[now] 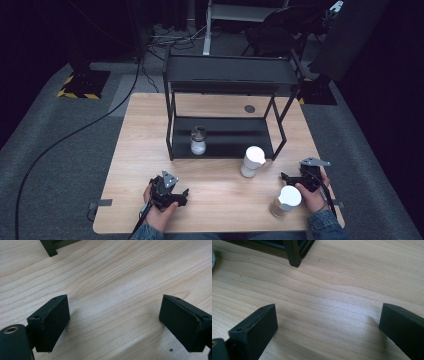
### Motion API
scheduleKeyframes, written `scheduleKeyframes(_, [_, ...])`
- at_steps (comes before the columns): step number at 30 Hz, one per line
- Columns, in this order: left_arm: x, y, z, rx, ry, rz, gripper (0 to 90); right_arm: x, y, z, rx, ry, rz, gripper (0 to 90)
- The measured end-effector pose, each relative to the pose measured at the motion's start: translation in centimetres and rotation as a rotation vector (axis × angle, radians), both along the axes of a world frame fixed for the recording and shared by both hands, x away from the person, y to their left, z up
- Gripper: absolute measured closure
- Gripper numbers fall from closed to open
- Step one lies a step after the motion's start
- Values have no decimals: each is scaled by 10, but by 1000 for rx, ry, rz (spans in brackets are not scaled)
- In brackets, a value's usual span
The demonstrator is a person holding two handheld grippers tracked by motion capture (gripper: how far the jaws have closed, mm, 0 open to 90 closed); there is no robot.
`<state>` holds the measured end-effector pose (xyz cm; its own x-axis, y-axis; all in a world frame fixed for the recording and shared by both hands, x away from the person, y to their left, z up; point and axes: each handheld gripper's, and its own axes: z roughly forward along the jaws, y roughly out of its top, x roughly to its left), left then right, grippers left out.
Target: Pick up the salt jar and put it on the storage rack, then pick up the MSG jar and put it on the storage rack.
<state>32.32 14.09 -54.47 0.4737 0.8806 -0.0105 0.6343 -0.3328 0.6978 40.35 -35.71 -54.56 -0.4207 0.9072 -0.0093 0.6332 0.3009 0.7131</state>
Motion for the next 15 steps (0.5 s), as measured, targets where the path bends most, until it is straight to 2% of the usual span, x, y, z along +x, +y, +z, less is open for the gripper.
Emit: scheduleKeyframes(15, [1,0,0,-1,2,0,87,-3,0,2,-4,6,-12,34])
